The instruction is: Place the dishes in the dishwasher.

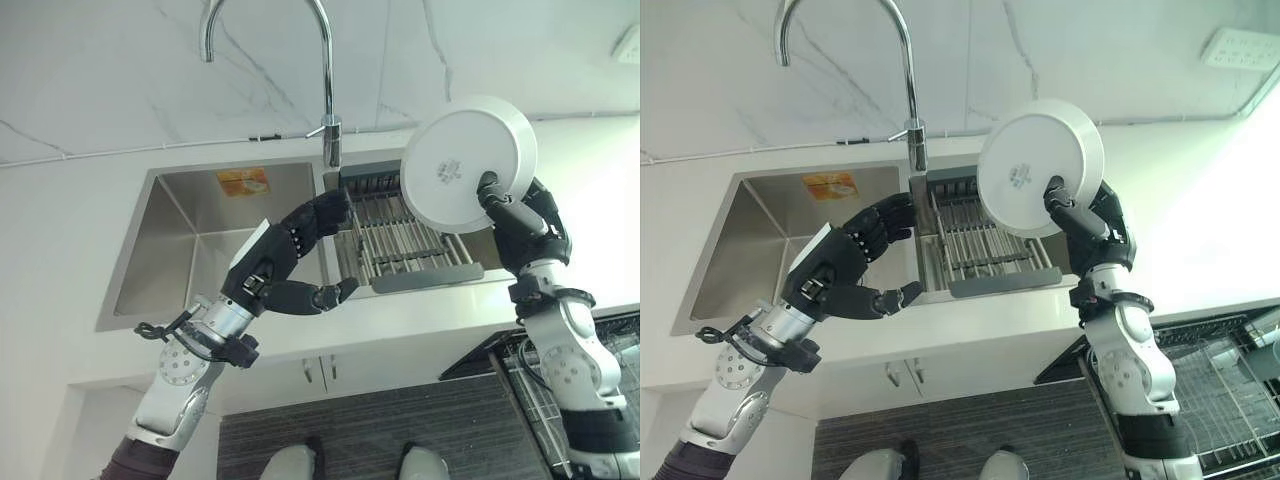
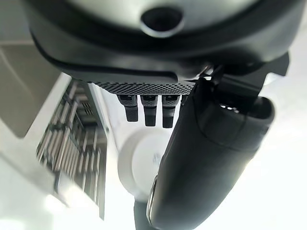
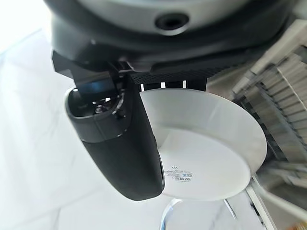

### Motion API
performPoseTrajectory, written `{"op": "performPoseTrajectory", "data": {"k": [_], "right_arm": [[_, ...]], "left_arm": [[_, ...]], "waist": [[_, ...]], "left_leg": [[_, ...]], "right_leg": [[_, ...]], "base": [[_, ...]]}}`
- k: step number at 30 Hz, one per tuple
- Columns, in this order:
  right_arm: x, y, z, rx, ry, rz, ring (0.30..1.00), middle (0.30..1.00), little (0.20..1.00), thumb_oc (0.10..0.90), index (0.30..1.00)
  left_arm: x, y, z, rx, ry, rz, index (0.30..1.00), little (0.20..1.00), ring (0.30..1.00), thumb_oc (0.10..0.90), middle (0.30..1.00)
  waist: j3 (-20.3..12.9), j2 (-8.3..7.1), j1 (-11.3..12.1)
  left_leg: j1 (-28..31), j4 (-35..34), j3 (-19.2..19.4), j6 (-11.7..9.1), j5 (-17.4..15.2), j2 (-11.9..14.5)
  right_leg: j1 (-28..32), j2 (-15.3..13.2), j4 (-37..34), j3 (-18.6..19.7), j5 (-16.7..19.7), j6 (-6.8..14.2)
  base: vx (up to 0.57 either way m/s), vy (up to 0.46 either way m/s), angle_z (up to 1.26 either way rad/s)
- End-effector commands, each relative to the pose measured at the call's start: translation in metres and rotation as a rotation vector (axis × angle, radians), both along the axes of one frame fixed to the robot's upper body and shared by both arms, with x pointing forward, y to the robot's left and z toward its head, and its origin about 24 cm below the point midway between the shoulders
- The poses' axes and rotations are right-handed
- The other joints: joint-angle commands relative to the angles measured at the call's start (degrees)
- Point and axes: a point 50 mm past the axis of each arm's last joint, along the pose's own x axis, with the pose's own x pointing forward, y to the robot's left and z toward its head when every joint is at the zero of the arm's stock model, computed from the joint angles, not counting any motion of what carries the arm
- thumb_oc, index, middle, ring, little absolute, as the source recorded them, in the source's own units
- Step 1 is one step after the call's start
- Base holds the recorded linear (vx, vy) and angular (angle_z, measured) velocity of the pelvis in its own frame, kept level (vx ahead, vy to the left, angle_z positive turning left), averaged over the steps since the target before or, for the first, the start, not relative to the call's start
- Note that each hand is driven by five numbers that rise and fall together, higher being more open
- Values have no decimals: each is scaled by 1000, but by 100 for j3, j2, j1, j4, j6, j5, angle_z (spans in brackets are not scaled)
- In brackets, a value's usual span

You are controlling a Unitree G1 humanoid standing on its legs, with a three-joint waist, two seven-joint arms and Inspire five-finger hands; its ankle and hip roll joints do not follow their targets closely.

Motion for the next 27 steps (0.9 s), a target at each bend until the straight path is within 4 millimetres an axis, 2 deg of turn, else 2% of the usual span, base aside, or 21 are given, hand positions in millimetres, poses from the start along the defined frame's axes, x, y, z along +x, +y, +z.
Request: {"op": "performPoseTrajectory", "data": {"k": [1, 5, 7, 9, 12, 14, 19, 22, 24, 27], "right_arm": [[-3, -17, 73, 19, -389, -28, 300, 300, 300, 400, 300], [-2, -15, 76, 51, -418, 0, 300, 300, 300, 400, 300], [-5, -10, 77, 59, -454, 27, 300, 300, 300, 400, 300], [-7, -2, 75, 64, -474, 60, 300, 300, 300, 400, 300], [-9, 9, 74, 51, -500, 106, 300, 300, 300, 400, 300], [-15, 17, 76, 30, -526, 134, 300, 300, 300, 400, 300], [-32, 19, 82, -24, -571, 135, 300, 300, 300, 400, 300], [-43, 15, 84, -56, -591, 147, 300, 300, 300, 400, 300], [-48, 14, 84, -94, -593, 157, 300, 300, 300, 400, 300], [-48, 21, 89, -162, -611, 201, 300, 300, 300, 400, 300]], "left_arm": [[-18, -10, 37, 6, -233, -130, 900, 900, 900, 800, 900], [-18, -15, 41, 9, -240, -169, 900, 900, 900, 800, 900], [-18, -18, 43, 20, -249, -183, 900, 900, 900, 800, 900], [-16, -23, 41, 47, -257, -193, 900, 900, 900, 800, 900], [-14, -28, 40, 65, -247, -209, 900, 900, 900, 800, 900], [-14, -30, 41, 72, -238, -222, 900, 900, 900, 800, 900], [-17, -33, 42, 98, -221, -258, 900, 900, 900, 800, 900], [-19, -34, 39, 148, -193, -290, 900, 900, 900, 800, 900], [-20, -32, 35, 172, -169, -286, 900, 900, 900, 800, 900], [-20, -29, 24, 141, -107, -217, 900, 900, 900, 800, 900]], "waist": [[-329, 57, 55], [-382, 139, 97], [-409, 194, 172], [-432, 220, 248], [-448, 179, 376], [-466, 92, 438], [-474, -41, 429], [-420, -152, 326], [-392, -125, 212], [-448, 40, 46]], "left_leg": [[1110, -876, -533, -226, -674, -287], [990, -876, -419, -126, -682, -88], [950, -876, -246, -81, -657, 107], [915, -876, -65, -70, -637, 257], [955, -876, 177, -92, -670, 398], [977, -876, 302, -171, -685, 531], [984, -876, 300, -341, -670, 787], [957, -876, 128, -511, -523, 1084], [938, -876, 8, -631, -370, 1345], [927, -876, -62, -901, -162, 1753]], "right_leg": [[-513, 816, -509, -397, 274, -81], [-166, 775, -509, -598, 119, -171], [153, 564, -509, -807, 78, -201], [390, 244, -509, -1029, 217, -203], [604, -341, -509, -1249, 538, -32], [570, -796, -509, -1353, 818, 184], [333, -1115, -509, -1221, 848, 353], [93, -1104, -509, -849, 790, 354], [102, -789, -509, -625, 416, 311], [-34, -236, -509, -503, -49, 199]], "base": [[-204, 141, -33], [-214, 26, -48], [-203, -63, -31], [-155, -97, -52], [-98, -145, -65], [-81, -263, -85], [-26, -352, -68], [0, -829, -35], [2, -654, 19], [-23, -617, 37]]}}
